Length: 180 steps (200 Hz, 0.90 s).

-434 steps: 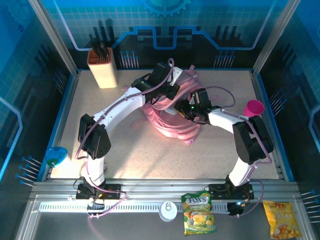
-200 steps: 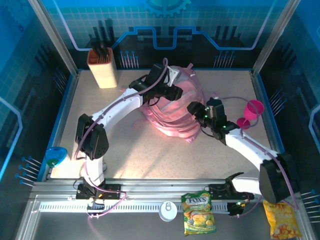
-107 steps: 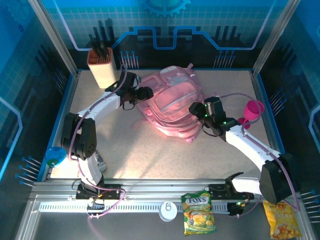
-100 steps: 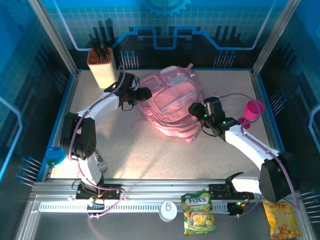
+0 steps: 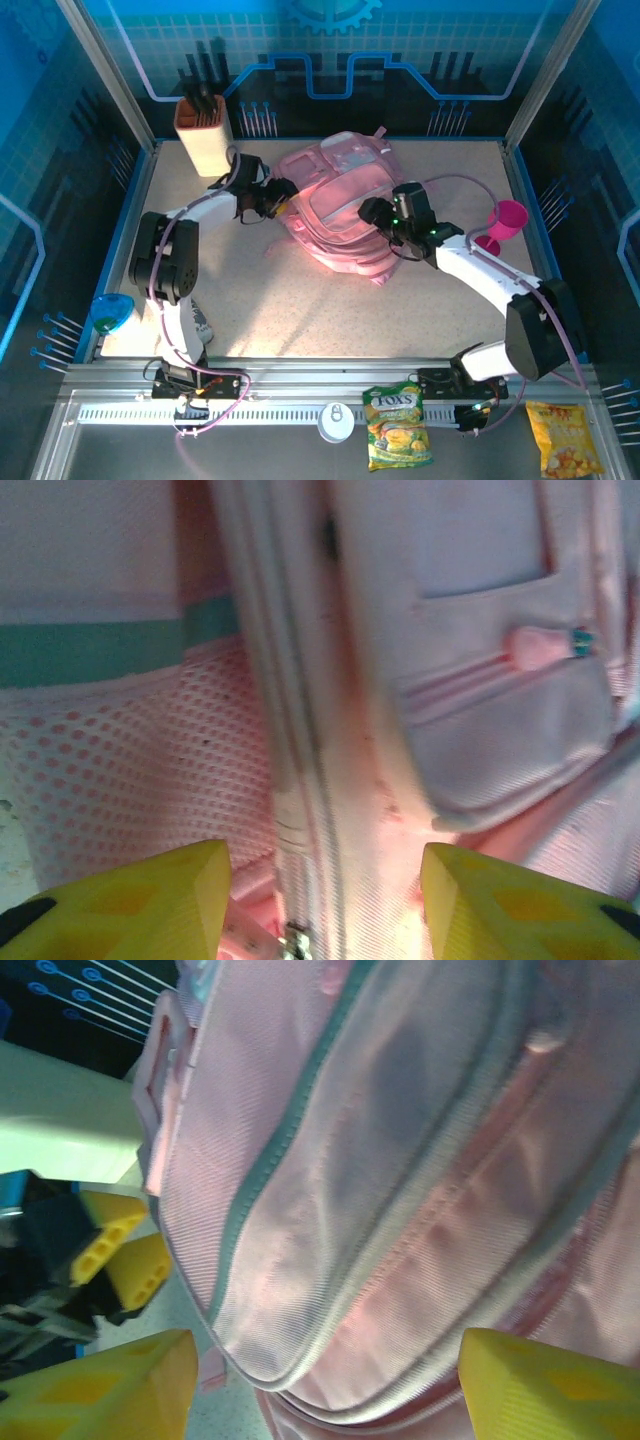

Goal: Pack the student bag

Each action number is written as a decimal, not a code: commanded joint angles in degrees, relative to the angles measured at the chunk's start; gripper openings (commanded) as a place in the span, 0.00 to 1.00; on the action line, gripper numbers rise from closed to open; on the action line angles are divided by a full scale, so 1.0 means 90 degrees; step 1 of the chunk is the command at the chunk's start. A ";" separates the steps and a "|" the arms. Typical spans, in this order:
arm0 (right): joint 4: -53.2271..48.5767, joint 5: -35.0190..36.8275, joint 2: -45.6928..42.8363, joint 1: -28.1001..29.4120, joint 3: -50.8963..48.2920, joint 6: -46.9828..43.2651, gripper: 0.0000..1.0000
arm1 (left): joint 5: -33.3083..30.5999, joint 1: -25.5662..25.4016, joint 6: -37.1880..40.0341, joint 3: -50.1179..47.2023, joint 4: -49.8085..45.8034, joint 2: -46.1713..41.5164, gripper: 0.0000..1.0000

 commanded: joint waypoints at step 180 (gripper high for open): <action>0.0728 -0.0950 0.1646 -0.0286 0.1005 -0.0272 0.65 | 0.0992 0.0098 -0.0548 0.0007 0.1085 0.0386 0.07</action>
